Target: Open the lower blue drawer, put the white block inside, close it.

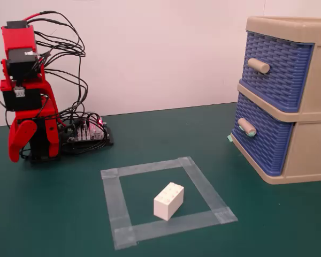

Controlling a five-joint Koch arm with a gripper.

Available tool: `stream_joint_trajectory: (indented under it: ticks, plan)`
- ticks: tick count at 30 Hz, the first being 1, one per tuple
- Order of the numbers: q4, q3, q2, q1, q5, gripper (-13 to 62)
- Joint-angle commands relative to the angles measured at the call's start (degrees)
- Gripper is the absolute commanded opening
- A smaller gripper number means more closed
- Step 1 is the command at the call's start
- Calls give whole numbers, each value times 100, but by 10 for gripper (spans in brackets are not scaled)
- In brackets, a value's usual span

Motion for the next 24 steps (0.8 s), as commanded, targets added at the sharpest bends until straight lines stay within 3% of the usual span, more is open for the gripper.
stream_joint_trajectory:
  ticks: [1,9,13,16,20,24]
  plan:
    - [360,167,255,-9,79,343]
    - [343,62,264,-18,79,346]
    - [396,-1283,264,-18,545,340]
    - [352,-2927,211,-264,1916,339]
    - [-246,-4693,-554,-1925,4359,341]
    - [-1327,-4641,-861,-4192,6012,339]
